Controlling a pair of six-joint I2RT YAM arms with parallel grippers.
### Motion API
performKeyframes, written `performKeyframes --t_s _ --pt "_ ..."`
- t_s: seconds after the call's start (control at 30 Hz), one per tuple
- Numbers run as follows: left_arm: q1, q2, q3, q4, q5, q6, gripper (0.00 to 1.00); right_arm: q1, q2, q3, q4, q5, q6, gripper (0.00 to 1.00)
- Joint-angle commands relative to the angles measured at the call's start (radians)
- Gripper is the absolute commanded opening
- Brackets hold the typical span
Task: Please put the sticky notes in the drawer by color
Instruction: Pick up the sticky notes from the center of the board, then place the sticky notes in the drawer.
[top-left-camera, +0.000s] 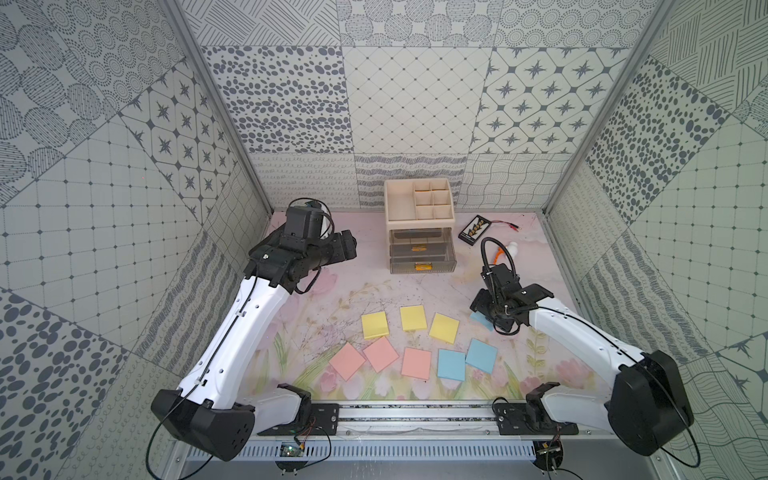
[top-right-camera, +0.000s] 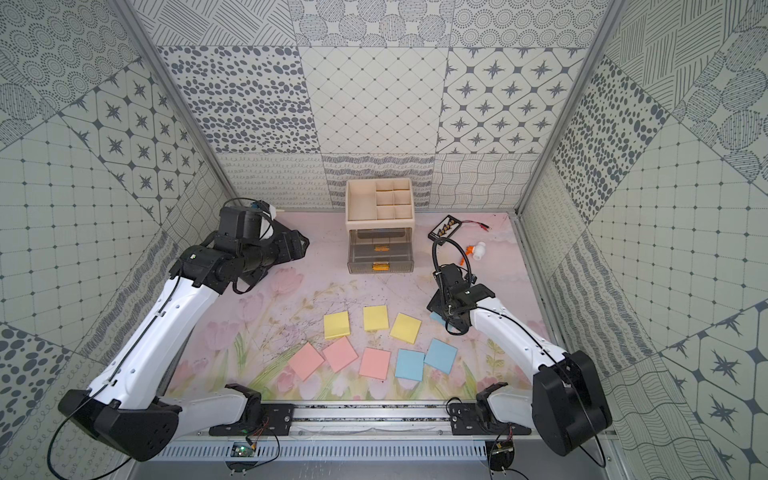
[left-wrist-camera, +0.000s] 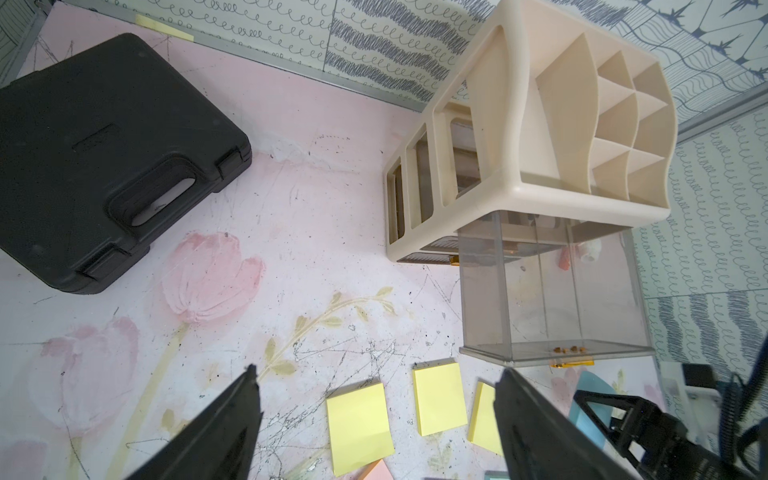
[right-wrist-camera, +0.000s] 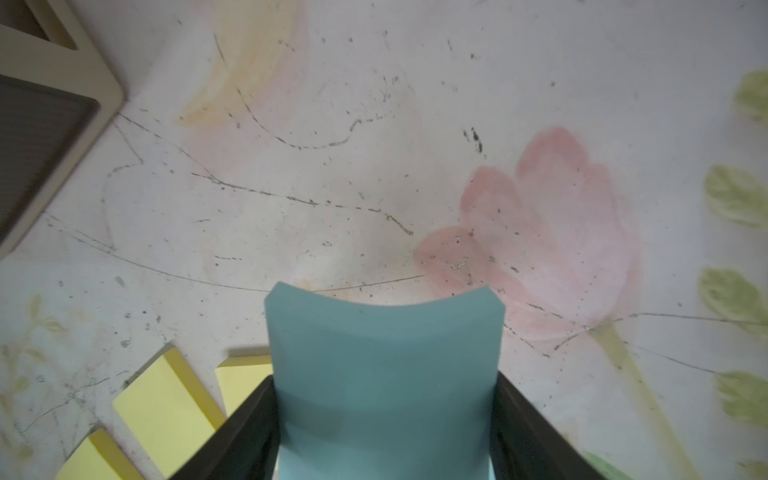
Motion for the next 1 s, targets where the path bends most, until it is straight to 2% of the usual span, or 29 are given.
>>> performKeyframes --t_s 0.0,0.13,0.33,0.67,0.97 --pt "0.01 -0.013 -0.007 0.016 -0.004 0.0 0.9 0.003 -0.077 0.099 -0.096 0.04 -0.031 0.76" --pt "0.01 -0.015 -0.014 0.017 -0.002 -0.007 0.9 0.005 -0.106 0.238 -0.143 0.035 -0.08 0.76" --pt "0.01 -0.02 -0.014 0.008 -0.004 -0.02 0.9 0.018 -0.037 0.477 -0.1 -0.009 -0.137 0.75" --pt "0.01 -0.024 0.004 -0.026 -0.026 -0.021 0.9 0.115 0.269 0.769 0.029 -0.075 -0.221 0.74" --pt "0.01 -0.03 0.003 -0.035 -0.055 -0.01 0.9 0.157 0.451 0.899 0.059 -0.103 -0.255 0.74"
